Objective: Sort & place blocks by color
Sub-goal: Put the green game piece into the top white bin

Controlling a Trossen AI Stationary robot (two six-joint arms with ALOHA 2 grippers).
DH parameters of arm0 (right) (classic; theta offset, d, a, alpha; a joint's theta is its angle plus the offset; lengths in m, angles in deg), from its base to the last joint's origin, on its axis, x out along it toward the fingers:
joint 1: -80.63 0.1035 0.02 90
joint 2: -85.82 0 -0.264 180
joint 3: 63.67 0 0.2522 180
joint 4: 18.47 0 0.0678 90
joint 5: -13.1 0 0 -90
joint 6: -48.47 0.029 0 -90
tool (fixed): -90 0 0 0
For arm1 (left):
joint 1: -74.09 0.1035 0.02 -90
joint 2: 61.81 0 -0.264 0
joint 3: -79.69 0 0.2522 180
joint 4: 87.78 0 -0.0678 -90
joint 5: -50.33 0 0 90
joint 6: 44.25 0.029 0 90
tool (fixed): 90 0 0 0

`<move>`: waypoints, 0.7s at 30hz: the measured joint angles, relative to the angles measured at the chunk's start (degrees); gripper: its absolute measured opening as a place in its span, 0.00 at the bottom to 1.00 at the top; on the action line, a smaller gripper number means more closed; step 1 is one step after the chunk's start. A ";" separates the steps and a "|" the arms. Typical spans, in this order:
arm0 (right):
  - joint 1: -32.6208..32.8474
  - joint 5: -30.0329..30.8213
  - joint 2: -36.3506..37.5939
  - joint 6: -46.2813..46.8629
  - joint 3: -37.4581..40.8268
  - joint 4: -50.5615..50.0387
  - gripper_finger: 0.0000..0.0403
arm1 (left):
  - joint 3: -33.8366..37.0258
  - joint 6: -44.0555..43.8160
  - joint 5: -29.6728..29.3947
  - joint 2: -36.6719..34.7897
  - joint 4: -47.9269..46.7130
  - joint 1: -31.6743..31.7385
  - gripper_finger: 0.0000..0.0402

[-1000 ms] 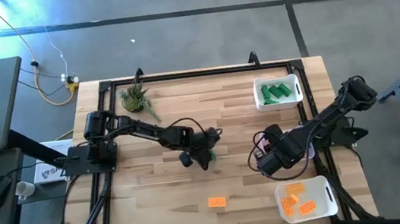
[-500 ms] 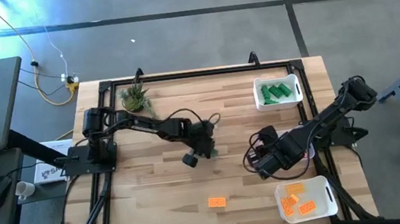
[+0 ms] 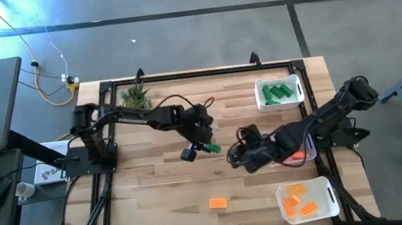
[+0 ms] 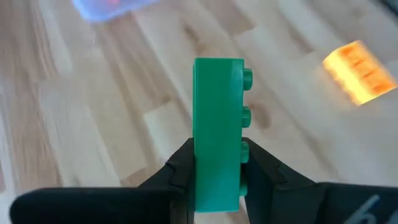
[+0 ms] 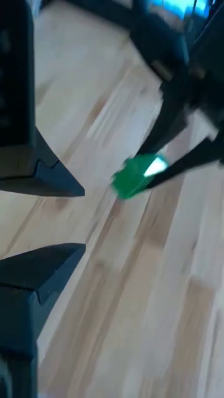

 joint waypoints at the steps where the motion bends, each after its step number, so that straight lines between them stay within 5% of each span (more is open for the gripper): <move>1: -0.71 -0.02 0.00 -1.68 0.00 2.16 0.30 | -0.01 -0.02 1.23 -0.62 -0.25 0.04 0.16; 11: -6.92 -1.61 0.01 -25.27 0.00 21.69 0.50 | -0.01 -3.62 7.77 -6.63 -4.48 0.53 0.16; 21: -10.93 -11.92 0.01 -45.88 0.00 26.49 0.53 | -0.03 -12.51 7.59 -7.59 -2.75 0.53 0.16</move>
